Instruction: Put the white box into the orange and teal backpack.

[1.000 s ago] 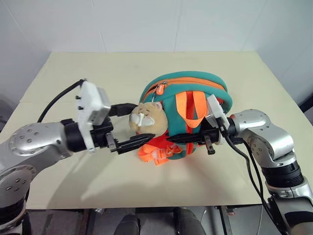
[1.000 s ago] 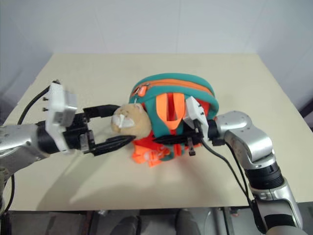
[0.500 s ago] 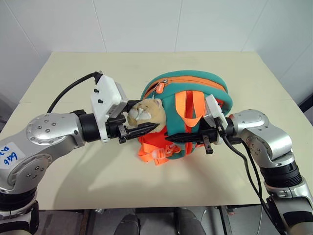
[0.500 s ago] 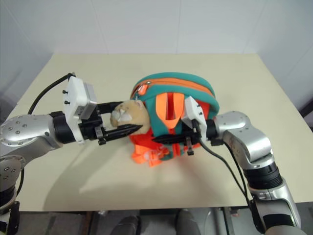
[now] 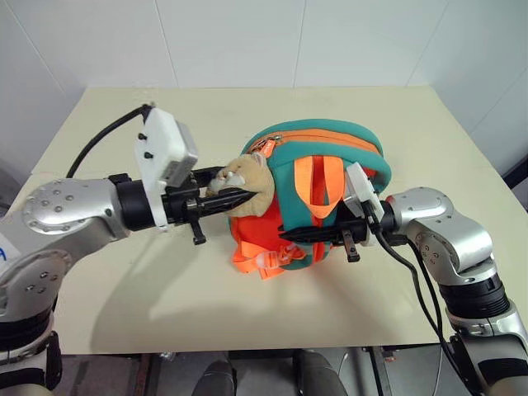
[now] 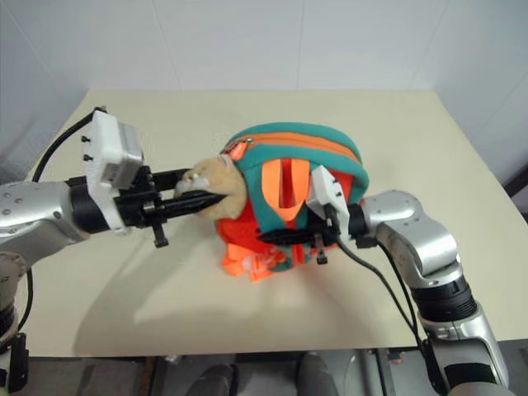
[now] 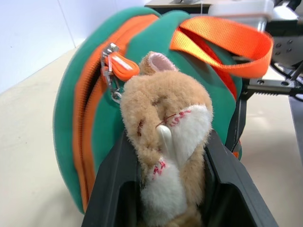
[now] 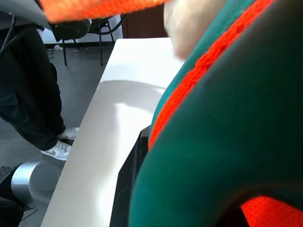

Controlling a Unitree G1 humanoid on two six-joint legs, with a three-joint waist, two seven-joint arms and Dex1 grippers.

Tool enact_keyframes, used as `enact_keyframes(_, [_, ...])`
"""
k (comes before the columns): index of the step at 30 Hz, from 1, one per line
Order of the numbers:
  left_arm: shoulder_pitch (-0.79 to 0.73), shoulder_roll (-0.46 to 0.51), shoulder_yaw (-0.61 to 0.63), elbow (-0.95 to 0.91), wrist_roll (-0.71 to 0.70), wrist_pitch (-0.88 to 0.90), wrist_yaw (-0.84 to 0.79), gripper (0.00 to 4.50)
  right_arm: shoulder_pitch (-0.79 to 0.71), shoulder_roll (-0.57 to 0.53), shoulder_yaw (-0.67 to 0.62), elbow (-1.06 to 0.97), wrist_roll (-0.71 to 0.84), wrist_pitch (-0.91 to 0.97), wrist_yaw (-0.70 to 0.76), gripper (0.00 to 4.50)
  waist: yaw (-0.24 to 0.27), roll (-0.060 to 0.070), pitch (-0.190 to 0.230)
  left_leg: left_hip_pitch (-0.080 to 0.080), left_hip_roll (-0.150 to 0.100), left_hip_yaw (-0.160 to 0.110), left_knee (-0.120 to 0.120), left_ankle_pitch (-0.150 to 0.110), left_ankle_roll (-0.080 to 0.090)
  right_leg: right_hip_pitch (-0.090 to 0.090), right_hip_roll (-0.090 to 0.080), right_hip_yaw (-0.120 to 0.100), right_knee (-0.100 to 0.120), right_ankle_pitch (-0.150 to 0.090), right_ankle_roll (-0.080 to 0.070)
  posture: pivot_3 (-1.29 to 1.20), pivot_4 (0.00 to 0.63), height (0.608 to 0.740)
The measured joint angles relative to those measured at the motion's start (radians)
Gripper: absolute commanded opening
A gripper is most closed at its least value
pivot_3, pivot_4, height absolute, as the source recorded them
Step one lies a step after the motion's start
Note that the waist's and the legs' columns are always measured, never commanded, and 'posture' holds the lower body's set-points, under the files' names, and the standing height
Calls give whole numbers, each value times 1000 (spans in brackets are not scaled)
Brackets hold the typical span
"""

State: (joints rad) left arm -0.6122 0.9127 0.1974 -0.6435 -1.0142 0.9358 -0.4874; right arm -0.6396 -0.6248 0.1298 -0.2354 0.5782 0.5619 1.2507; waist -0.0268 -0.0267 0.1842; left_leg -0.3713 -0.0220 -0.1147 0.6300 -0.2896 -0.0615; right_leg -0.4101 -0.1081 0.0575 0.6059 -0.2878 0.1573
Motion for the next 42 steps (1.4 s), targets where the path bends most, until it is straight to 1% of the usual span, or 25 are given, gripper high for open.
enact_keyframes(8, [-20, 87, 49, 122, 21, -31, -131, 957, 31, -8, -8, -19, 0, -1, -7, 525, -1, 0, 0, 0, 0, 0, -1, 0, 0, 0, 0, 0, -1, 0, 0, 0, 150, 740])
enact_keyframes(13, [5, 112, 81, 214, 65, -63, -186, 957, 41, -18, -9, -33, 0, -1, -13, 525, -2, 0, 0, 0, 0, 0, -1, 0, 0, 0, 0, 0, 0, 0, 0, 0, 150, 740])
enact_keyframes(18, [107, 116, 84, 259, 124, -93, -252, 957, 45, -20, -11, -35, 0, -1, -22, 525, -2, 0, 0, 0, 0, 0, -1, -1, 1, -1, 0, 0, 0, 0, 0, 0, 150, 740])
enact_keyframes(22, [191, 144, 67, 275, 173, -124, -338, 955, 52, -21, -13, -38, 0, -1, -27, 525, -2, 0, 0, 0, 1, 0, -2, -1, 1, -1, 0, 0, -1, 0, 0, 0, 150, 740])
enact_keyframes(25, [235, 184, 18, 313, 251, -177, -407, 944, 52, -21, -13, -38, 0, -1, -29, 525, -2, 1, 0, 0, 1, 1, -2, -1, 1, -1, 0, 0, -1, 0, -1, 0, 150, 740])
enact_keyframes(28, [245, 191, -45, 353, 334, -228, -453, 940, 52, -21, -13, -38, 0, -1, -31, 525, -1, 1, 0, 0, 1, 1, -2, -1, 2, -1, 0, 0, -1, 0, -1, 0, 150, 740])
enact_keyframes(33, [182, 194, -214, 427, 483, -308, -525, 940, 52, -21, -13, -36, -1, -1, -35, 525, -2, 1, 0, 0, 1, 1, -2, -1, 2, -1, 0, 0, -1, 0, -1, 0, 150, 740])
enact_keyframes(38, [105, 147, -301, 507, 576, -372, -585, 940, 52, -22, -13, -35, -1, -1, -37, 525, -2, 1, 0, 0, 1, 1, -2, -1, 2, -1, 1, 0, 2, 0, -1, 0, 150, 740])
enact_keyframes(42, [57, 85, -360, 579, 630, -401, -615, 940, 51, -21, -13, -34, -2, -1, -40, 525, -1, 0, 0, -1, 1, 1, -1, -1, 2, -1, 1, 0, 3, 0, 0, 0, 150, 740])
